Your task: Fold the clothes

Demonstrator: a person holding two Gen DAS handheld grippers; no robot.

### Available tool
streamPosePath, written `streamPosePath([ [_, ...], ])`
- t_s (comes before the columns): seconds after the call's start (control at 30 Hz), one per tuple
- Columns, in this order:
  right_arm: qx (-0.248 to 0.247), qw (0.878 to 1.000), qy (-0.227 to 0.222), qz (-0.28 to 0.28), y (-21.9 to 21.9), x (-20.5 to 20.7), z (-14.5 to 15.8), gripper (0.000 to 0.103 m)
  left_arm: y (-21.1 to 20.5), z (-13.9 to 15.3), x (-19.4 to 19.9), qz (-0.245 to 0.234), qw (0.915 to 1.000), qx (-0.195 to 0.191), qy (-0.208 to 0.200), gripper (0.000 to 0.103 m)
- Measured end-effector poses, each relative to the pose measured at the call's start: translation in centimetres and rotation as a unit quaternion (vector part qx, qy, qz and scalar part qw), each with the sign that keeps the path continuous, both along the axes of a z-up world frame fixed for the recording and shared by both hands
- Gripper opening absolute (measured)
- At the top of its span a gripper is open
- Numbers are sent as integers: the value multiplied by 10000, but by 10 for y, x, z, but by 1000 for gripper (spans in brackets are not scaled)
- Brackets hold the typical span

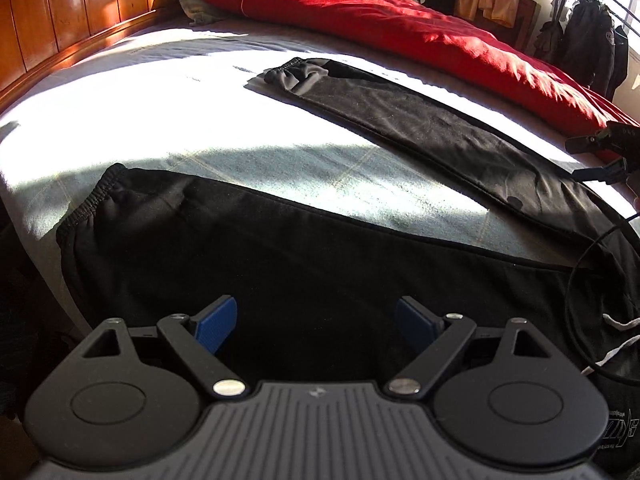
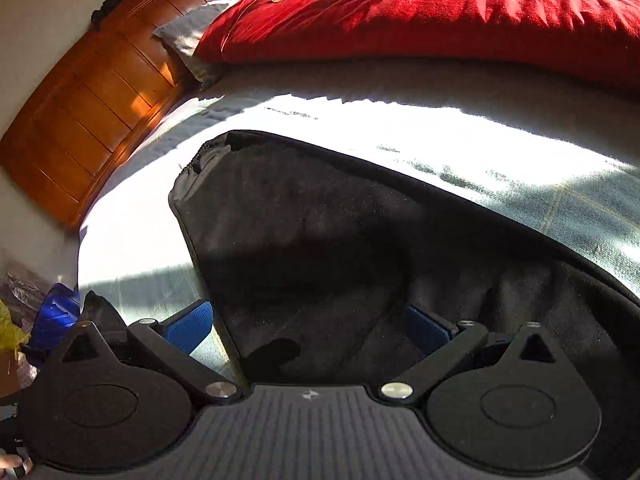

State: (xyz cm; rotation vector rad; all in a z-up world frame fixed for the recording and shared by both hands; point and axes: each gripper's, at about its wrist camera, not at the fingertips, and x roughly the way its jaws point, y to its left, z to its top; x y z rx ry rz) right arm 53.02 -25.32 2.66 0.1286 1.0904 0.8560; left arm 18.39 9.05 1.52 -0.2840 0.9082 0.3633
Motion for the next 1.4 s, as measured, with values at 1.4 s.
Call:
streamPosePath([
  [1.4,-225,9847,-595,-1622,-22,-166,-18,103,36,-8,51,-1030,9922,-516,-477,87],
])
